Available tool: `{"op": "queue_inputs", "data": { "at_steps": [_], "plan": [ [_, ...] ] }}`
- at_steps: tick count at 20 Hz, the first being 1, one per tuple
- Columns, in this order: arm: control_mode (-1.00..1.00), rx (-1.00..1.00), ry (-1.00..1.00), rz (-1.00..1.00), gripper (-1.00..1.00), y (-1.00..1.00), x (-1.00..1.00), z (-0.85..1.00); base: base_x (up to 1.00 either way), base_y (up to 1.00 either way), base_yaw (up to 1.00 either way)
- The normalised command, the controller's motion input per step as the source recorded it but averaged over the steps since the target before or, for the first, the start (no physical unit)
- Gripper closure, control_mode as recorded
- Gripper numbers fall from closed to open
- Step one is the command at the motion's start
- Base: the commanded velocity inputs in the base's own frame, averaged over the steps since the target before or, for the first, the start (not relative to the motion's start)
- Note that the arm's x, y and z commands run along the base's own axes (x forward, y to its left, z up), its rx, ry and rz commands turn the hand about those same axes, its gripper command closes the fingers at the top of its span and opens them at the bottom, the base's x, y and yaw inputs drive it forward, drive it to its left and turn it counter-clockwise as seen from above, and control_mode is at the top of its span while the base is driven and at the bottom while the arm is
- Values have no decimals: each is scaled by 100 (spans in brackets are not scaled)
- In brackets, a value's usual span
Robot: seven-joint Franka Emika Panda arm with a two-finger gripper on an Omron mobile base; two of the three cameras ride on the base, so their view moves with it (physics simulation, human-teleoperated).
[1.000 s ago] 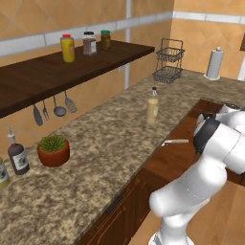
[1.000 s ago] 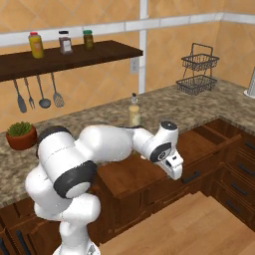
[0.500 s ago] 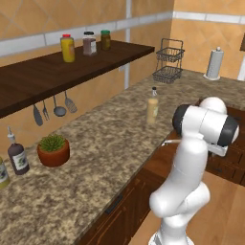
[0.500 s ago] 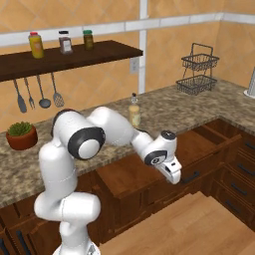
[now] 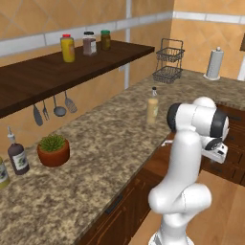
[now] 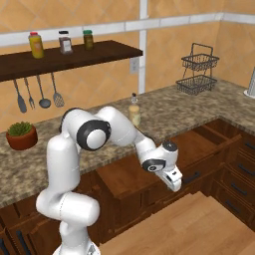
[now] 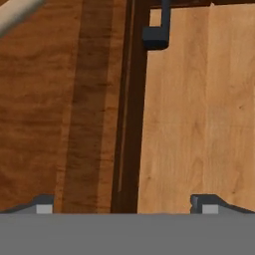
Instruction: Pick the pizza cutter from the drawer and place it on the counter.
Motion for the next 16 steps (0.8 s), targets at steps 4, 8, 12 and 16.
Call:
{"op": "queue_inputs", "data": {
  "at_steps": [4, 8, 12, 16],
  "plan": [
    [-100, -7, 19, 0, -100, 0, -1, -28, 0, 0, 0],
    [-100, -1, 10, -2, -100, -25, -73, -15, 0, 0, 0],
    [-100, 0, 0, -7, -100, -80, -100, -2, 0, 0, 0],
    [-100, 0, 0, -9, -100, -89, -100, -4, 0, 0, 0]
  ]
}}
